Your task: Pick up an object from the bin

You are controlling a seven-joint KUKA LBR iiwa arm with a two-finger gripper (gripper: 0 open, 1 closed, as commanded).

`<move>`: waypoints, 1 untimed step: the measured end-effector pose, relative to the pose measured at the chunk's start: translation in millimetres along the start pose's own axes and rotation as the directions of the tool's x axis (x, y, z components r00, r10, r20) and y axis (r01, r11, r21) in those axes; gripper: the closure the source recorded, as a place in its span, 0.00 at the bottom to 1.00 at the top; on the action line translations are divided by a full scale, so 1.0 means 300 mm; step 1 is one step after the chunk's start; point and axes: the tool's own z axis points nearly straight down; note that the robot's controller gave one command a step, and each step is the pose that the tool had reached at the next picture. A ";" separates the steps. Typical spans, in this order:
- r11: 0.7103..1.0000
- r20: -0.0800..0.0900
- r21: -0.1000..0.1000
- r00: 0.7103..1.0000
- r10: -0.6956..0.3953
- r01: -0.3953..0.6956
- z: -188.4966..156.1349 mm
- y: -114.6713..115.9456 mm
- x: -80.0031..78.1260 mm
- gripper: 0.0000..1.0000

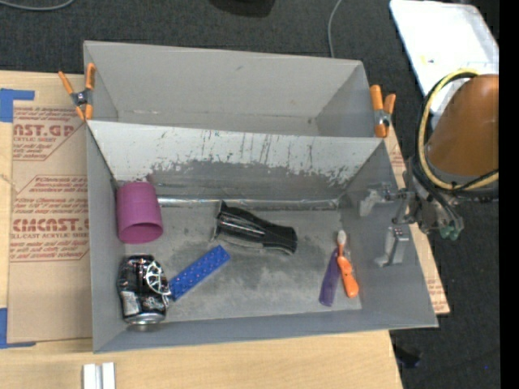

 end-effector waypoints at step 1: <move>1.000 0.008 0.001 1.000 -0.002 0.002 -0.016 0.003 -0.005 0.00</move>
Offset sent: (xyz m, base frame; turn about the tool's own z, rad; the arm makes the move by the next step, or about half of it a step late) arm -0.0260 0.0763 -0.0762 -0.1294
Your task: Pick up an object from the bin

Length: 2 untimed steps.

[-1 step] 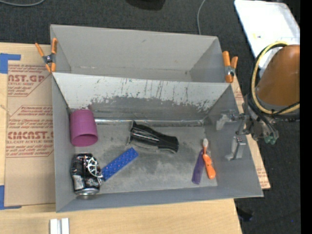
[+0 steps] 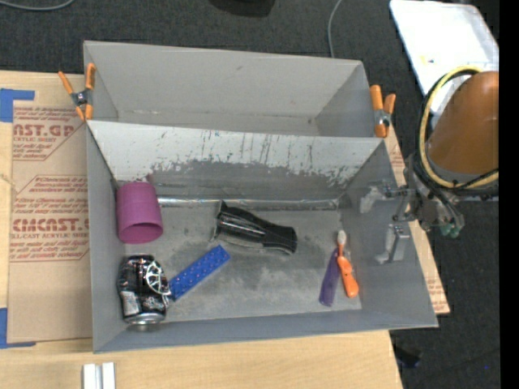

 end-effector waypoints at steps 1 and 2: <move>0.997 0.002 0.001 0.997 -0.079 0.079 0.169 0.157 0.057 0.00; 0.999 0.007 0.001 0.999 0.039 -0.039 0.302 0.183 0.068 0.00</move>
Offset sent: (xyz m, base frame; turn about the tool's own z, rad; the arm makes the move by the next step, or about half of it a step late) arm -0.0209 0.0510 -0.1012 0.0615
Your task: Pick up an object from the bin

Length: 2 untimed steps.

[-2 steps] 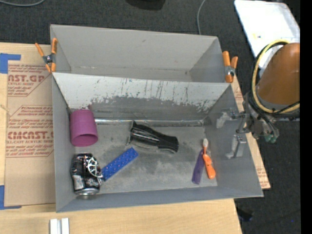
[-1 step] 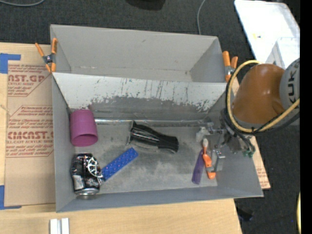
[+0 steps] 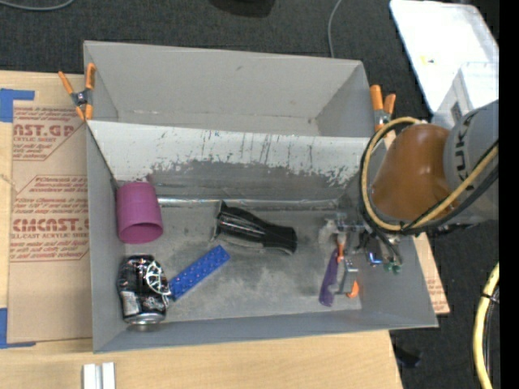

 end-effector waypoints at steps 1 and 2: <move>0.999 -0.009 -0.003 0.999 -0.050 0.050 0.120 0.055 0.048 0.00; 1.000 -0.005 -0.002 1.000 0.018 -0.018 0.136 -0.042 -0.087 0.00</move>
Offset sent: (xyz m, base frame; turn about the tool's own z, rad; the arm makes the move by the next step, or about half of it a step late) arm 0.0359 -0.0247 -0.0419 0.0330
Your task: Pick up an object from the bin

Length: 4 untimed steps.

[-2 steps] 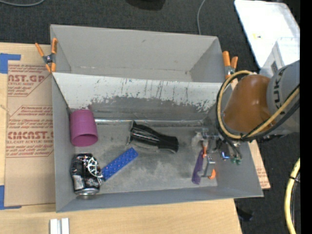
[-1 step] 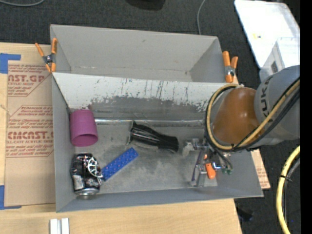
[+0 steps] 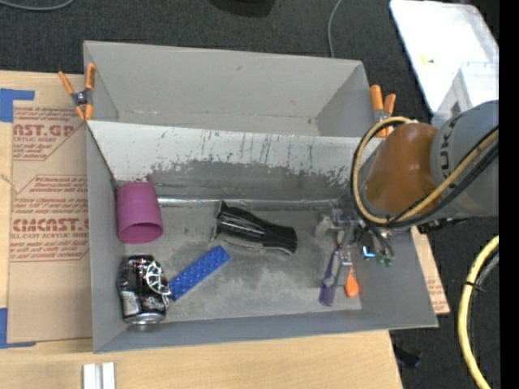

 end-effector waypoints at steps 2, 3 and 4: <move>0.996 0.004 -0.002 0.996 0.093 -0.093 -0.004 0.180 -0.113 0.00; 0.999 -0.003 0.002 0.999 0.039 -0.039 -0.027 0.303 -0.122 0.00; 1.000 -0.002 -0.001 1.000 0.016 -0.016 -0.024 0.442 -0.115 0.00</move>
Offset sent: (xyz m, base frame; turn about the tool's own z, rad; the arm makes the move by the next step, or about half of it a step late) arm 0.0483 0.0366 0.0020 0.1166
